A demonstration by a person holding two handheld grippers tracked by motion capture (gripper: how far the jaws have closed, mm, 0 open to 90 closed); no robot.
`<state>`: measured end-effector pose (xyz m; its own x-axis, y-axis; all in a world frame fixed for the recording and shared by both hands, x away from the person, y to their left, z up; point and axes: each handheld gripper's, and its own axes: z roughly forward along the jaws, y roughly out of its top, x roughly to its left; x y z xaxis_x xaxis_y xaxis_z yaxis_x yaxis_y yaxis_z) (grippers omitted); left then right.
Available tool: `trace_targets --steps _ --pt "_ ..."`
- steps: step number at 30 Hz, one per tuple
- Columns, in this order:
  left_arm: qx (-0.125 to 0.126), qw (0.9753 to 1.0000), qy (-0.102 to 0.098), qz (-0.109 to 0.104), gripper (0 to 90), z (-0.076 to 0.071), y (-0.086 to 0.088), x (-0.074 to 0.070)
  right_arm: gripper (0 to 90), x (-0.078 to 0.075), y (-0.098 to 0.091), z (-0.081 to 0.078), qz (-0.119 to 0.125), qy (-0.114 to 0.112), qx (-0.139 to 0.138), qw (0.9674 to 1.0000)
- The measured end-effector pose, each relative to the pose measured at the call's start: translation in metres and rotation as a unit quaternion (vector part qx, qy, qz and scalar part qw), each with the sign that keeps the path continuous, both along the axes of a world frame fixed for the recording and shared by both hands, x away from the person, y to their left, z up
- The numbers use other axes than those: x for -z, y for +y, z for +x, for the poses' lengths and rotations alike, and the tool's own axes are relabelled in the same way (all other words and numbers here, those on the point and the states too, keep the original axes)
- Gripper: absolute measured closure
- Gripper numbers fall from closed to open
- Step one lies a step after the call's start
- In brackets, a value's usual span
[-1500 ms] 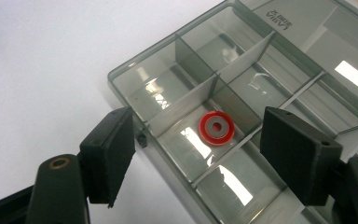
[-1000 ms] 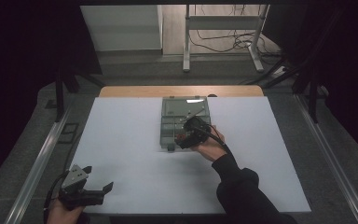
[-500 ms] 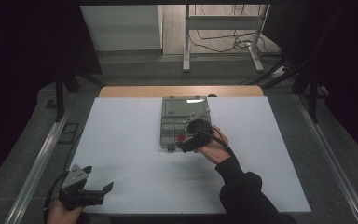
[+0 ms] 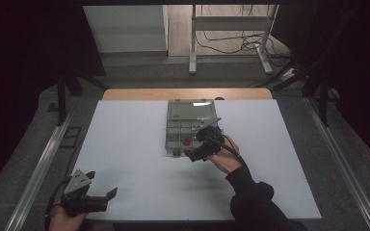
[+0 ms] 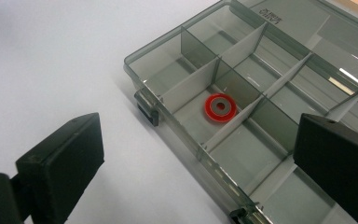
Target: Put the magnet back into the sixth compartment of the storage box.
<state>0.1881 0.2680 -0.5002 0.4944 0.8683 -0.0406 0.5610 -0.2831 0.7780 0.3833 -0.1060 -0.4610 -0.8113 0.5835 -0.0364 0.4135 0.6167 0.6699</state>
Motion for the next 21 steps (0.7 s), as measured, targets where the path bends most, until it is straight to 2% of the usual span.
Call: trace_targets --steps 15,21 --pt "0.0 1.0 -0.001 -0.001 2.4 0.0 0.0 0.0 0.7 0.002 -0.005 -0.011 -0.005 -0.01 -0.001 0.9999" --pt "-0.001 1.0 -0.001 -0.001 2.4 0.0 0.0 0.0 0.5 0.001 -0.008 -0.017 0.0 -0.017 -0.003 0.9999"
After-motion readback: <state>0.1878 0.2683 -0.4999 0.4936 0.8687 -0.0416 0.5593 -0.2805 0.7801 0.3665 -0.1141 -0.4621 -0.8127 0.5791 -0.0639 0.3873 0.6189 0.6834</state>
